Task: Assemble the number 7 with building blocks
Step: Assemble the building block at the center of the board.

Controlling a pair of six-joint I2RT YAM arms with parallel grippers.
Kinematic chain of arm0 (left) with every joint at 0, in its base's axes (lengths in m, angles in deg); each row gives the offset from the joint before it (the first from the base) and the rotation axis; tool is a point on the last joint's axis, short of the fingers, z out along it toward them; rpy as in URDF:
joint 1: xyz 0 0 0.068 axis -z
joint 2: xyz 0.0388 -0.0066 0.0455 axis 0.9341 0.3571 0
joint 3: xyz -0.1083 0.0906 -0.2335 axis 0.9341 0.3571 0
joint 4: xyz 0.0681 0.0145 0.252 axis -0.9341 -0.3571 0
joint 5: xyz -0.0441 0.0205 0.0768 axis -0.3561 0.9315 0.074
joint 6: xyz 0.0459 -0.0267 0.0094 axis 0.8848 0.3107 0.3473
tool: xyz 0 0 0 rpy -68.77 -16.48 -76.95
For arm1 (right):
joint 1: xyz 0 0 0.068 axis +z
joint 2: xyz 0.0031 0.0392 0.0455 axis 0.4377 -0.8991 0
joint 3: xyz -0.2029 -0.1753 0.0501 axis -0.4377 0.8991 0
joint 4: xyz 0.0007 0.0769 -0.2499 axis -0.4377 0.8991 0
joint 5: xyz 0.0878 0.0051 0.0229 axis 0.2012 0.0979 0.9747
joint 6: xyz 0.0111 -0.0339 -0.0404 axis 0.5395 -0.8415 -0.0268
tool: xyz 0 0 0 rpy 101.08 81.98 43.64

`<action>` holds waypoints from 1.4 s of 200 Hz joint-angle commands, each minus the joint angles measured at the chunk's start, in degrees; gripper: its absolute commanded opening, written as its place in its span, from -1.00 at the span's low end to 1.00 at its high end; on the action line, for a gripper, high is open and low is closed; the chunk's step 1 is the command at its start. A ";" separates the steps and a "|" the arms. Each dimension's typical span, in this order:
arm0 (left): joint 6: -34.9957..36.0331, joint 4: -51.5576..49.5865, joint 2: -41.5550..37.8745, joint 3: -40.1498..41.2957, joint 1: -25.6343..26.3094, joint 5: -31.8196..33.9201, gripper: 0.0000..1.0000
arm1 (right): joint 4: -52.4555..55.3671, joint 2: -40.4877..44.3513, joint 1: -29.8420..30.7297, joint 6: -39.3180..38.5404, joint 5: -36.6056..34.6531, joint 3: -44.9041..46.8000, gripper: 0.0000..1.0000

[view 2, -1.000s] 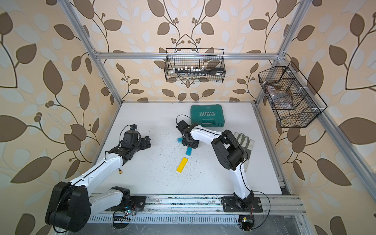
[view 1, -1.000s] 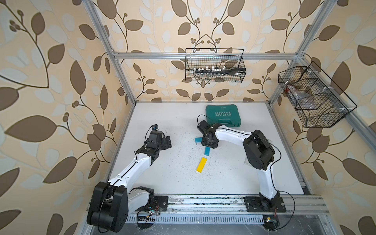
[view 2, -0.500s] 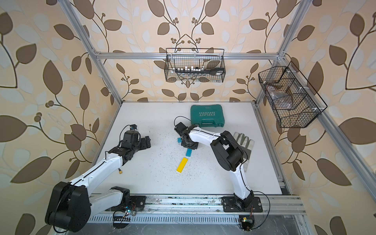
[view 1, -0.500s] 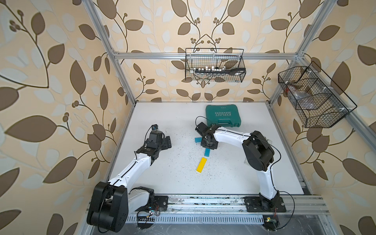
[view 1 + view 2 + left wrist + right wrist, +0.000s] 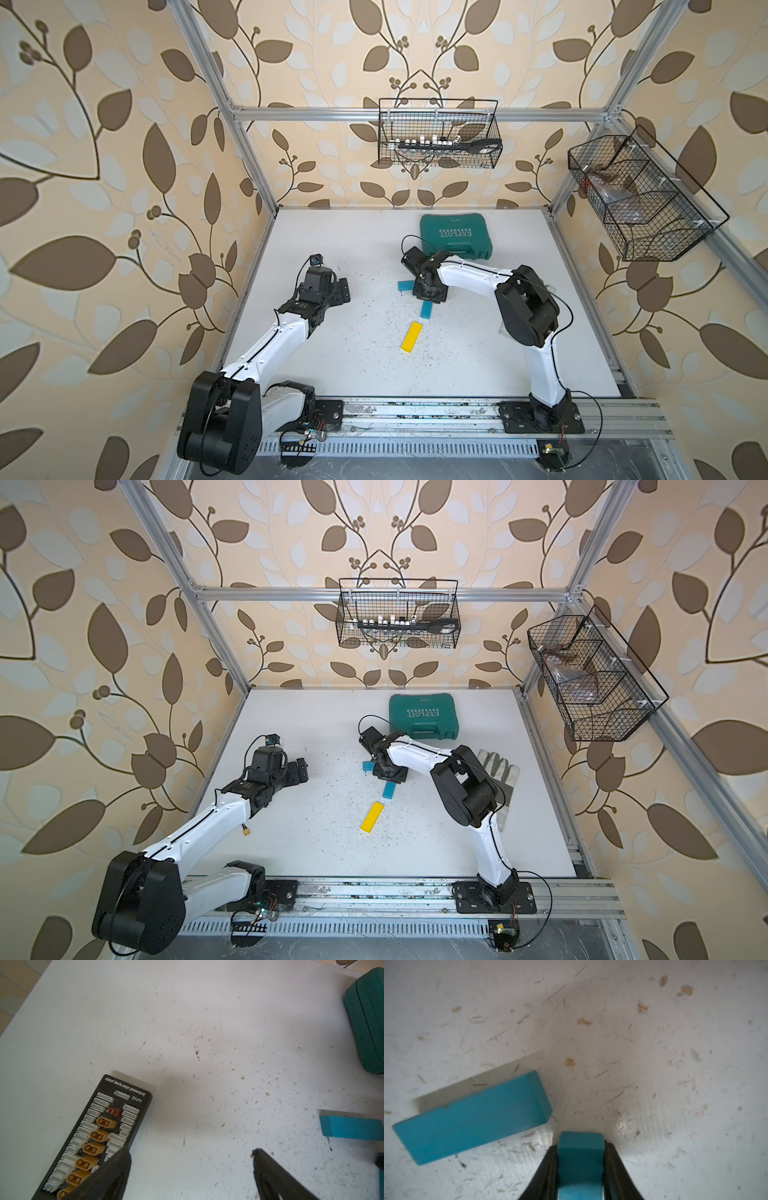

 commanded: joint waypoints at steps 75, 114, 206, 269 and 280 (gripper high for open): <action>-0.69 0.29 -1.07 -0.38 -0.71 0.36 0.88 | 1.00 -2.87 -0.85 0.09 0.56 -2.57 -0.36; -0.68 0.29 -1.16 -0.33 -0.71 0.27 0.88 | 0.78 -3.25 -0.92 0.09 0.68 -3.01 -0.34; -0.53 0.38 -1.07 -0.35 -0.71 0.18 0.88 | 0.30 -4.02 -0.93 0.09 1.48 -3.93 -0.34; -0.56 0.38 -1.12 -0.29 -0.71 0.18 0.88 | -0.22 -4.02 -0.94 0.53 1.87 -4.05 -0.31; -0.57 0.38 -1.17 -0.33 -0.71 0.18 0.88 | -0.23 -4.06 -0.95 0.53 1.96 -4.06 -0.31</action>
